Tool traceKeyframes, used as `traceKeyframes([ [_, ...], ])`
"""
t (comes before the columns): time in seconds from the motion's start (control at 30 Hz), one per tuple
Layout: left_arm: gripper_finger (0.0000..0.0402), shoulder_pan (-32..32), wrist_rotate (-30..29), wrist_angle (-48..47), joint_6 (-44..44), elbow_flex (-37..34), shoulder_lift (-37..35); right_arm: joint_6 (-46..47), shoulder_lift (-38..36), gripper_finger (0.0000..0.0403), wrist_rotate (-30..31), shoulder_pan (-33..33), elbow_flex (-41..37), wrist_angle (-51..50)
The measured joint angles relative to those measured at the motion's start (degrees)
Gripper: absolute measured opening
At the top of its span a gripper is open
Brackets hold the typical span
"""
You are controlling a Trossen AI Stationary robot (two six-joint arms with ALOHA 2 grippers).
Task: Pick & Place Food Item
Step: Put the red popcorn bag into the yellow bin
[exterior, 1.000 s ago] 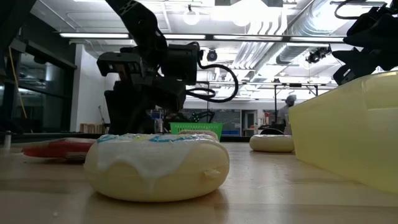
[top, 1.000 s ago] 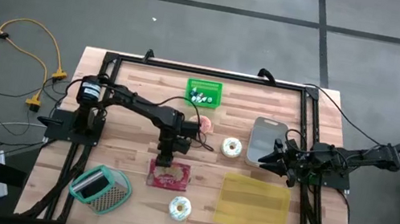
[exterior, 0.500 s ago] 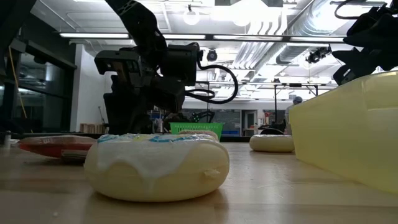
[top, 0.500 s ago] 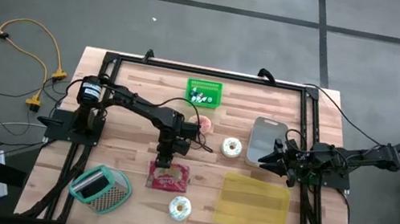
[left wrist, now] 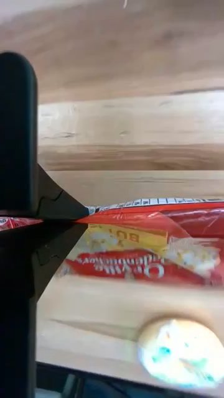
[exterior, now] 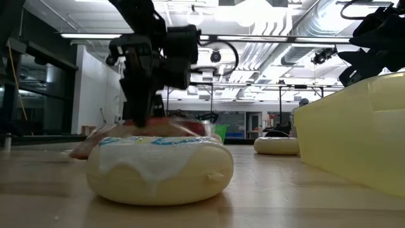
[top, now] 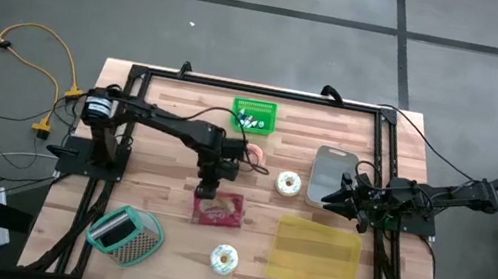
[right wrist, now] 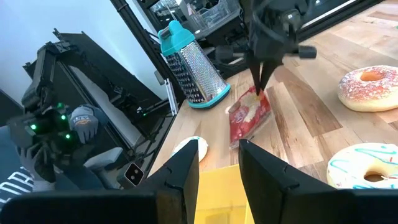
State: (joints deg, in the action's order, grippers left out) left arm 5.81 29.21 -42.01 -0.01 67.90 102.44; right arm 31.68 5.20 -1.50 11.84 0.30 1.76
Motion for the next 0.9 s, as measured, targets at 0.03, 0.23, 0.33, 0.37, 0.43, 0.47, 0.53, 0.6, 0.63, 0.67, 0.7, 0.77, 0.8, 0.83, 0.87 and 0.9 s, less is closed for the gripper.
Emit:
traceKeyframes([
  [0.03, 0.0000, 0.1, -0.1, 0.3, 0.0, 0.0, -0.7, 0.0, 0.0, 0.0100, 0.0, 0.0, 0.0, 0.0],
  [0.23, 0.0000, 0.1, -1.2, 2.4, -0.9, 0.0, -4.4, 0.0, 0.0, 0.0100, 0.0, 0.0, 0.0, 0.0],
  [0.33, 0.0000, -0.1, -2.2, 3.4, -1.0, 0.1, -5.4, 0.0, 0.0, 0.0100, 0.0, 0.0, 0.0, 0.0],
  [0.37, 0.0000, -0.2, -2.6, 3.6, -1.0, 0.1, -5.6, 0.0, 0.0, 0.0100, 0.0, 0.0, 0.0, 0.0],
  [0.43, 0.0000, -0.4, -2.6, 4.1, -1.3, 0.1, -5.6, 0.0, 0.0, 0.0100, 0.0, 0.0, 0.0, 0.0],
  [0.47, 0.0000, -0.5, -2.6, 4.1, -1.4, 0.1, -5.6, 0.0, 0.0, 0.0100, 0.0, 0.0, 0.0, 0.0],
  [0.53, 0.0000, -0.5, -2.6, 4.1, -2.0, 0.1, -5.6, 0.0, 0.0, 0.0100, 0.0, 0.0, 0.0, 0.0],
  [0.6, 0.0000, -0.5, -2.6, 4.6, -2.9, 0.1, -5.6, 0.0, 0.0, 0.0100, 0.0, 0.0, 0.0, 0.0],
  [0.63, 0.0000, -0.5, -2.6, 5.0, -2.9, 0.1, -5.6, 0.0, 0.0, 0.0100, 0.0, 0.0, 0.0, 0.0],
  [0.67, 0.0000, -0.5, -2.6, 5.2, -2.9, 0.2, -5.6, 0.0, 0.0, 0.0100, 0.0, 0.0, 0.0, 0.0],
  [0.7, 0.0000, -0.5, -2.5, 5.3, -2.9, 0.2, -5.7, 0.0, 0.0, 0.0100, 0.0, 0.0, 0.0, 0.0],
  [0.77, 0.0000, -0.5, -2.4, 5.3, -2.9, 0.2, -6.0, 0.0, 0.0, 0.0100, 0.0, 0.0, 0.0, 0.0],
  [0.8, 0.0000, -0.5, -2.4, 5.3, -2.9, 0.3, -6.0, 0.0, 0.0, 0.0100, 0.0, 0.0, 0.0, 0.0],
  [0.83, 0.0000, -0.5, -2.3, 5.3, -3.0, 0.3, -6.0, 0.0, 0.0, 0.0100, 0.0, 0.0, 0.0, 0.0],
  [0.87, 0.0000, -0.5, -2.3, 5.2, -2.9, 0.3, -6.2, 0.0, 0.0, 0.0100, 0.0, 0.0, 0.0, 0.0],
  [0.9, 0.0000, -0.5, -2.2, 5.1, -2.8, 0.3, -6.4, 0.0, 0.0, 0.0100, 0.0, 0.0, 0.0, 0.0],
])
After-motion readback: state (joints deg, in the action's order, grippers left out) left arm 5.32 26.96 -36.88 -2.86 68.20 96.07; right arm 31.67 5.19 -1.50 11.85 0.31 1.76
